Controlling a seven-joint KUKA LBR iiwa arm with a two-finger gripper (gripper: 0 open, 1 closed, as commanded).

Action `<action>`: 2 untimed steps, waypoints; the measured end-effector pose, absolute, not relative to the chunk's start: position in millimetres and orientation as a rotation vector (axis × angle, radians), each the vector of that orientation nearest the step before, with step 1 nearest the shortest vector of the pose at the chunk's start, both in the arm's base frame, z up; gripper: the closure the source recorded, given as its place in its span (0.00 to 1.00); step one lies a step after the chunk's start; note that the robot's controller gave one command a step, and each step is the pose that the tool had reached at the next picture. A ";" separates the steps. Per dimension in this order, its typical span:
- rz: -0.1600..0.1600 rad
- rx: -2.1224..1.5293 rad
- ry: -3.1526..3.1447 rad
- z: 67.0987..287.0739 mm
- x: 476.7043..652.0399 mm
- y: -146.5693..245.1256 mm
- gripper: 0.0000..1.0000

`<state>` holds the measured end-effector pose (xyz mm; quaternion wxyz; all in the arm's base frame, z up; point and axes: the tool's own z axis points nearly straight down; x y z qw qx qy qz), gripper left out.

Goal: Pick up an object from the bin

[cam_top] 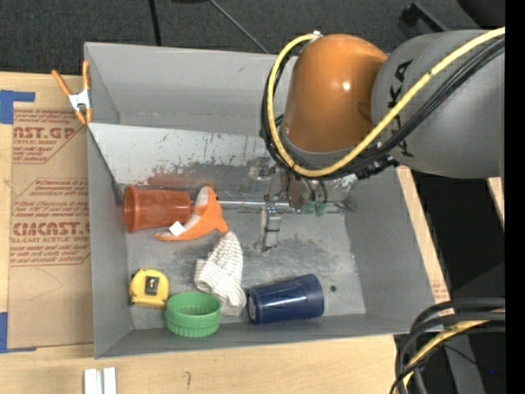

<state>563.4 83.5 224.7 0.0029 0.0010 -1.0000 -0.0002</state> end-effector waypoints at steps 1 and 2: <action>-0.002 0.001 -3.144 229.7 564.7 83.1 0.00; -0.002 0.053 -3.149 175.3 558.3 112.3 0.00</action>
Offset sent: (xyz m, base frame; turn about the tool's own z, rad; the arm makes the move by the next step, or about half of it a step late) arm -0.0127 0.0511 -0.0939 -0.0581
